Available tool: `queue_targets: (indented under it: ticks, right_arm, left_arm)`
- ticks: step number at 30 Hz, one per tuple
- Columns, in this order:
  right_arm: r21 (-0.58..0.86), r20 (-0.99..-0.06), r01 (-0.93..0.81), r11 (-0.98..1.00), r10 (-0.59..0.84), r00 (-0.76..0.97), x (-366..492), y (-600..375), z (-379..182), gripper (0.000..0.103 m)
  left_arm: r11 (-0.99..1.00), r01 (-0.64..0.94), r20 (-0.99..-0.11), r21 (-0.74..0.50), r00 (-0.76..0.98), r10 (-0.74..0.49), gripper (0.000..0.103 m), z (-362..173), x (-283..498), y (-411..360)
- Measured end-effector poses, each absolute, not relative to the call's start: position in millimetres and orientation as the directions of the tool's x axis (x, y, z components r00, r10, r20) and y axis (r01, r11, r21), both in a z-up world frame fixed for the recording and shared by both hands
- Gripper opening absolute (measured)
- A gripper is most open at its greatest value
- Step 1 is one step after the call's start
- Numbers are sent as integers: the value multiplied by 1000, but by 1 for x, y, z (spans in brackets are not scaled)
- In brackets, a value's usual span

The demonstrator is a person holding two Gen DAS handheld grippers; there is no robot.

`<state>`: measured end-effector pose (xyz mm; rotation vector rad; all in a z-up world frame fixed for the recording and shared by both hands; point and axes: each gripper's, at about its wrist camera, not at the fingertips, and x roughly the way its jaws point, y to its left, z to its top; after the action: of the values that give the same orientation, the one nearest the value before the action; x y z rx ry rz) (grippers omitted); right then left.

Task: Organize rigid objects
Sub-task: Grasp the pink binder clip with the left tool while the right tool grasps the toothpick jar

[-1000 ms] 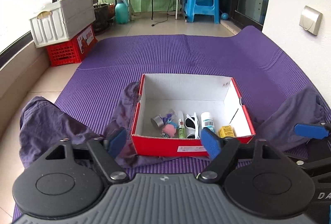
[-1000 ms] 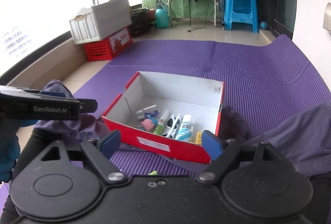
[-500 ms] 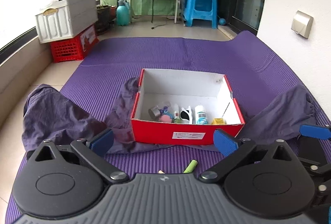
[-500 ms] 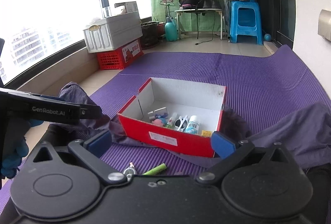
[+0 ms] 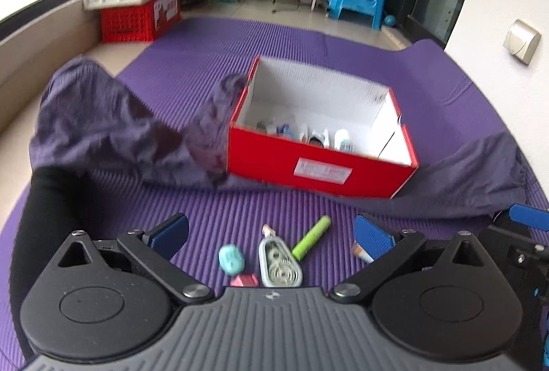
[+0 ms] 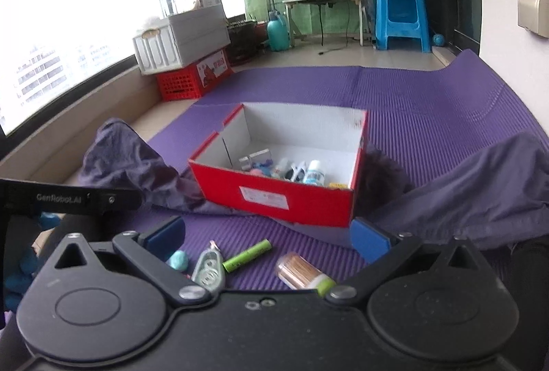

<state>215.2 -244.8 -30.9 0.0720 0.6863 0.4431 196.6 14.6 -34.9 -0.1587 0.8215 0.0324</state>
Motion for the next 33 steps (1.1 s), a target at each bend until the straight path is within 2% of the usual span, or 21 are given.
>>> queue_targets:
  ticks: [18,28,33]
  right_arm:
    - [191,-740,-342,920,364,566,238,-245,-104,97]
    - [93,-792,-431,898,329,514,271,-222,-136,95]
    - [43,-817,-467,883,300,492,285,-211,-150,90]
  left_arm:
    - [987,-161,-866,-23,496,60,103,-149,208,6]
    - [984,-181,-908,2,412,77,103,-185,219,17]
    - [980,-196,-915,21,392,98,103,-195,224,22]
